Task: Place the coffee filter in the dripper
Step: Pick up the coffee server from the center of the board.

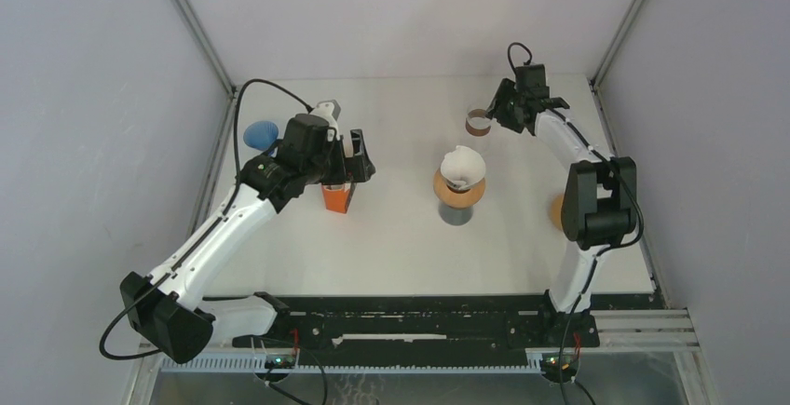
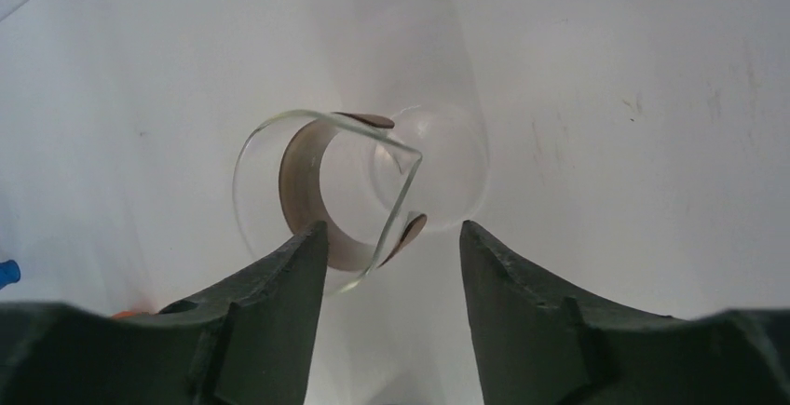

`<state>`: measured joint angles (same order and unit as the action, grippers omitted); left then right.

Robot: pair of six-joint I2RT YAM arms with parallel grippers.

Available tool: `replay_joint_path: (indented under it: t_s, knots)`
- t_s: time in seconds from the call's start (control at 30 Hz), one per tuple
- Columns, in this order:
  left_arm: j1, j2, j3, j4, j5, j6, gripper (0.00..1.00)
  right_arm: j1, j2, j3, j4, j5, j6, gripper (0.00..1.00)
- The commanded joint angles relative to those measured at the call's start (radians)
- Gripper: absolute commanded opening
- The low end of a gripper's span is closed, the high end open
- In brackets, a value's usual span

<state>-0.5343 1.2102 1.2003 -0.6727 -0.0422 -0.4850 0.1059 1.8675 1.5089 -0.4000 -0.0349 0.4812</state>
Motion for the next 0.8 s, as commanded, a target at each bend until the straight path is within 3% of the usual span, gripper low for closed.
replay_joint_path:
  t_s: [0.0,0.17,0.57,0.77]
  knots:
    - [0.007,-0.002,0.002,0.001,-0.004,0.028,1.00,-0.002,0.042,0.075,0.007,0.008,0.019,0.59]
    - [0.007,-0.001,0.000,-0.006,-0.008,0.028,1.00,-0.002,0.082,0.116,-0.024,0.022,-0.005,0.47]
    - [0.007,-0.001,0.000,-0.006,-0.005,0.028,1.00,-0.005,0.046,0.140,-0.132,0.060,-0.084,0.00]
    - [0.007,0.015,0.008,0.005,0.011,0.034,1.00,-0.011,-0.048,0.076,-0.187,0.081,-0.144,0.00]
